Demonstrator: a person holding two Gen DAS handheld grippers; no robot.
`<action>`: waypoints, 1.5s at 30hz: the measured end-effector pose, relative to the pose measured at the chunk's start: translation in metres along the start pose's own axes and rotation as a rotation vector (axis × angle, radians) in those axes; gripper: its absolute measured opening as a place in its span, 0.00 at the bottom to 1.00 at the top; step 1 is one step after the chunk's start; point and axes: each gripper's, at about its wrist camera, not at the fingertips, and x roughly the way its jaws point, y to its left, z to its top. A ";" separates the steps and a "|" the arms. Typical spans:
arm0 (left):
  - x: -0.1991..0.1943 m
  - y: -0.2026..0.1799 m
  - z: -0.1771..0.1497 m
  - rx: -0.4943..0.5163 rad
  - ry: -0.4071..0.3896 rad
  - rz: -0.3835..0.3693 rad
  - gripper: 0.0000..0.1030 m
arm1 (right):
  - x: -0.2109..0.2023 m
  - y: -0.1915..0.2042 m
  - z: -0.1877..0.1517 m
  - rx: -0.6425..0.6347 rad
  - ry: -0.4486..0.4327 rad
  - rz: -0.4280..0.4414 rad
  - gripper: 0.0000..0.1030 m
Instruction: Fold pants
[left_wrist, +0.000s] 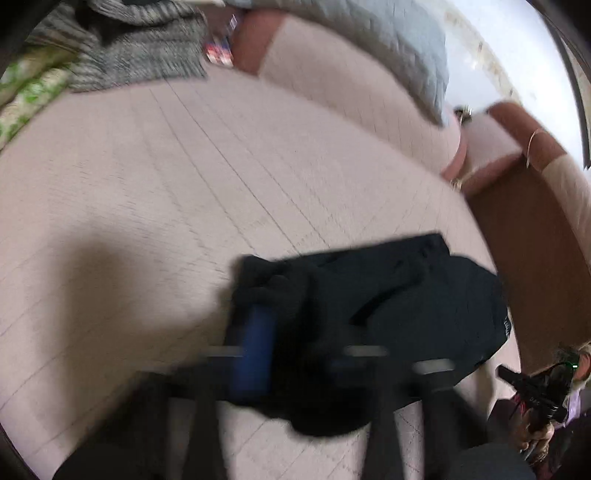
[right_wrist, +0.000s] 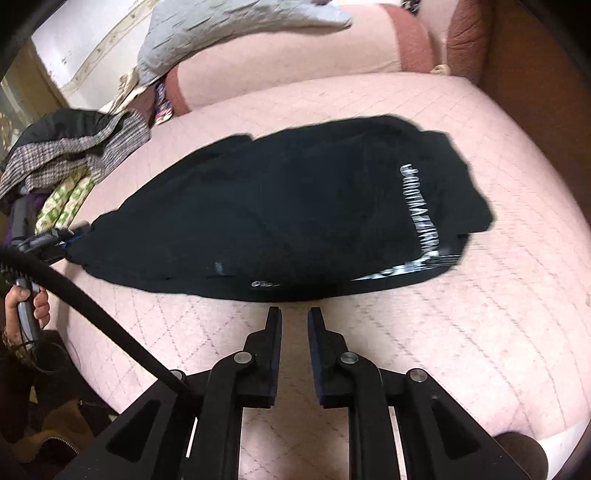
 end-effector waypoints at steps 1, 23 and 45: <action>0.001 -0.004 0.002 0.014 -0.010 0.012 0.07 | -0.005 -0.005 0.000 0.013 -0.016 -0.010 0.15; -0.059 -0.017 -0.032 -0.043 -0.165 0.128 0.48 | -0.003 -0.107 0.032 0.415 -0.137 -0.078 0.41; -0.035 -0.062 -0.032 0.055 -0.167 0.042 0.53 | -0.017 -0.126 0.004 0.547 -0.140 -0.234 0.25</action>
